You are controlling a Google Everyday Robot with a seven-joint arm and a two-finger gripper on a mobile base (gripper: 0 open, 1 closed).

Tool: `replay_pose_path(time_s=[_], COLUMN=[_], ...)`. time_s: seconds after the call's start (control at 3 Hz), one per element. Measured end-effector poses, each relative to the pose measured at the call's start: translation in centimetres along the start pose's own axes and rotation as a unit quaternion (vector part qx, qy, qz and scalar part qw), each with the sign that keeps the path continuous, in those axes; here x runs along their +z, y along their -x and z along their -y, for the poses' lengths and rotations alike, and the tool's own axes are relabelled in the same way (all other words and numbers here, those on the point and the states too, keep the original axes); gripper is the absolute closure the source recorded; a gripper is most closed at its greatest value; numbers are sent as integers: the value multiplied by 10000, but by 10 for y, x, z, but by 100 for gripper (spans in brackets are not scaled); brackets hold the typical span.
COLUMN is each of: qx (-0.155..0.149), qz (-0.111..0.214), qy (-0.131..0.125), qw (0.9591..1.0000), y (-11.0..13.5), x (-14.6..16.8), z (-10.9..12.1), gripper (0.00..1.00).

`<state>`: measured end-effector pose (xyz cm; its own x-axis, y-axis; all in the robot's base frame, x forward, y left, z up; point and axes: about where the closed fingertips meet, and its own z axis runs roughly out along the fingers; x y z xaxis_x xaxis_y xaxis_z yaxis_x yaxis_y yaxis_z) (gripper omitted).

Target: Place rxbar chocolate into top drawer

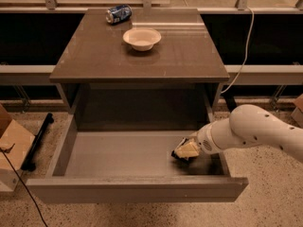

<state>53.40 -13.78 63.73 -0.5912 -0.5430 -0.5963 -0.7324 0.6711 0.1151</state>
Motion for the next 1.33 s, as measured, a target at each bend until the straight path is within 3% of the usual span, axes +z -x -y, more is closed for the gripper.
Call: replay_pose_path(time_s=[1.0, 1.33], qx=[-19, -25], qz=[-12, -16], qy=[32, 41], qw=[10000, 10000], y=[1, 1], x=[3, 4], z=[-3, -4], gripper=[13, 0])
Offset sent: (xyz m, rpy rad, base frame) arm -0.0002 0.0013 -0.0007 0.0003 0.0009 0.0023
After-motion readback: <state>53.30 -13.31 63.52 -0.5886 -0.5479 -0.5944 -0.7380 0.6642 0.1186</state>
